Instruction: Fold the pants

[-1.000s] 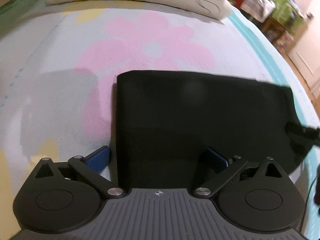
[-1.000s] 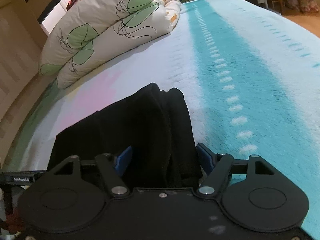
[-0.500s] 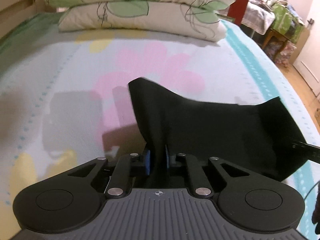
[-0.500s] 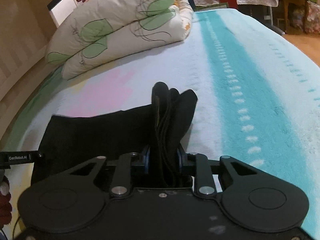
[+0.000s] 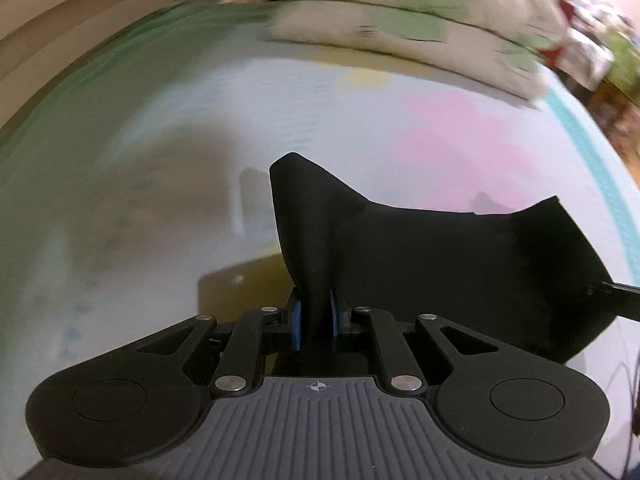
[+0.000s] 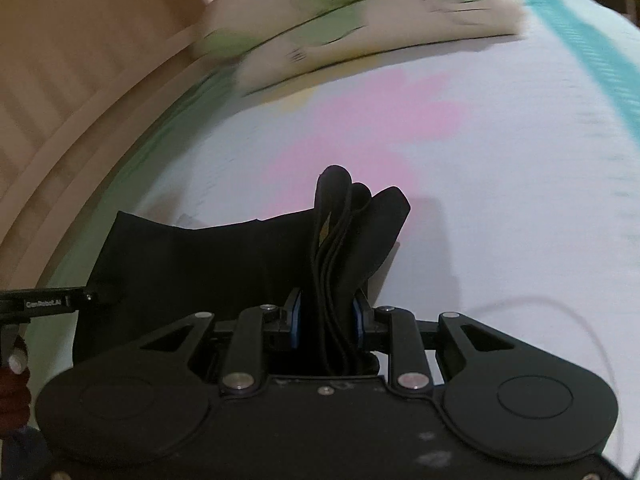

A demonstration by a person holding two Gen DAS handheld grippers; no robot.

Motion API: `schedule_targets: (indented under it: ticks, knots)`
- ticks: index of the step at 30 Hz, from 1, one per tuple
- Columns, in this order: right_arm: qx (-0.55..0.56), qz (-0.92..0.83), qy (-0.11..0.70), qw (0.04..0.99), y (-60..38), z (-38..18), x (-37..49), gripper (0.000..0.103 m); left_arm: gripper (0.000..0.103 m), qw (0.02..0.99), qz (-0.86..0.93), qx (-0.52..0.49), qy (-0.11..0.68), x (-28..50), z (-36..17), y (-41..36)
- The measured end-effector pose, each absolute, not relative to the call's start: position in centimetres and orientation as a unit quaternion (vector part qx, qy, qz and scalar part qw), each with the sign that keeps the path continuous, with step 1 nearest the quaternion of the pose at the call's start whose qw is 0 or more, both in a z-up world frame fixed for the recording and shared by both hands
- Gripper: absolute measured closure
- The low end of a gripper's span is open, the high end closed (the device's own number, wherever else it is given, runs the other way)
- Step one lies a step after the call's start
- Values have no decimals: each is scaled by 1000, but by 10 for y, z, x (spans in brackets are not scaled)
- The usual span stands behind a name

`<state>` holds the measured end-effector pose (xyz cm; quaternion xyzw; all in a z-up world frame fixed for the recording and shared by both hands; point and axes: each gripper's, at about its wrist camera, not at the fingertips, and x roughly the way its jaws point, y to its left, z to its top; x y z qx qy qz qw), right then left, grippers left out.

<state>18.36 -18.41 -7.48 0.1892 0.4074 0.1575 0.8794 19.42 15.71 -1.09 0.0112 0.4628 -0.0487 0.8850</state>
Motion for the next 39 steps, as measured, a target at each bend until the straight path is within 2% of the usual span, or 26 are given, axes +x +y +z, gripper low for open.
schedule_targets:
  ticks: [8, 10, 11, 12, 15, 17, 22, 27, 33, 39]
  knots:
    - [130, 190, 420, 878, -90, -70, 220, 77, 88, 875, 8, -73, 479, 210, -37, 241]
    - [100, 178, 424, 882, -80, -75, 227, 75, 84, 870, 10, -105, 482, 213, -49, 249]
    - [92, 172, 427, 883, -79, -76, 228, 72, 79, 869, 13, -112, 482, 213, -54, 250]
    - [84, 166, 428, 884, -77, -79, 228, 70, 72, 871, 18, -109, 479, 211, -58, 248]
    - [59, 152, 423, 891, -79, -85, 224, 60, 64, 881, 24, -85, 464, 202, -60, 239]
    - [64, 141, 423, 893, -86, -86, 220, 55, 64, 881, 30, -91, 462, 198, -58, 240]
    - [69, 118, 425, 895, -97, -80, 214, 55, 64, 869, 64, -128, 474, 180, -52, 260]
    - [92, 86, 424, 897, -114, -74, 205, 55, 65, 876, 101, -92, 462, 154, -35, 261]
    - [87, 49, 377, 921, -122, -48, 172, 52, 65, 890, 95, -117, 430, 114, -7, 254]
    - [32, 28, 336, 941, -100, -14, 136, 50, 64, 914, 102, -59, 388, 77, 19, 214]
